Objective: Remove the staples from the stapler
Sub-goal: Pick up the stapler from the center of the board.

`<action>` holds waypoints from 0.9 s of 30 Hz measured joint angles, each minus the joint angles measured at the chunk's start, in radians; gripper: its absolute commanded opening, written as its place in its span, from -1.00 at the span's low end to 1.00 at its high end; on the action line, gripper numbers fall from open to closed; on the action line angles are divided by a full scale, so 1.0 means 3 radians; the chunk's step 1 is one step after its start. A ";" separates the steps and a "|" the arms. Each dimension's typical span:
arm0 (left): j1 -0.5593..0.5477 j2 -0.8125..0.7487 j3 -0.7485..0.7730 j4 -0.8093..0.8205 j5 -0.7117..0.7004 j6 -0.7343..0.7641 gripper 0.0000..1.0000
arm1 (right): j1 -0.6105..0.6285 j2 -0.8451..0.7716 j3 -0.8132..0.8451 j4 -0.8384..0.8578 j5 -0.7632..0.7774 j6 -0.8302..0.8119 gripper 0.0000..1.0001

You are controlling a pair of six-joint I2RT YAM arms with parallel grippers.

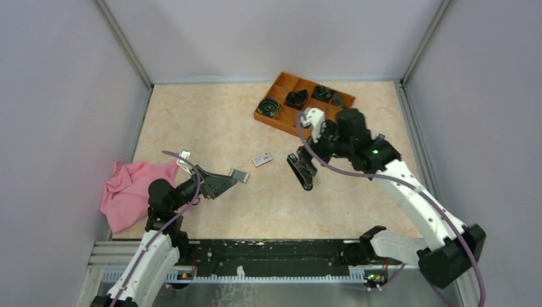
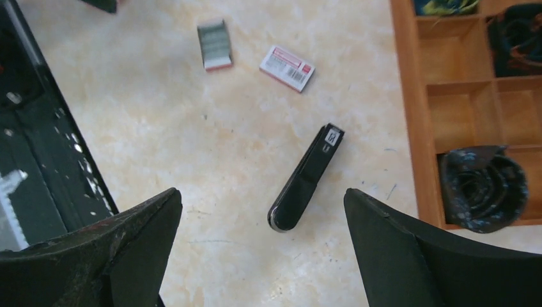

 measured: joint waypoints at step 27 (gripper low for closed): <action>0.0013 0.0226 -0.0212 0.0247 -0.0099 -0.0109 0.98 | 0.0600 0.1686 -0.0402 0.0322 0.1577 0.0348 -0.08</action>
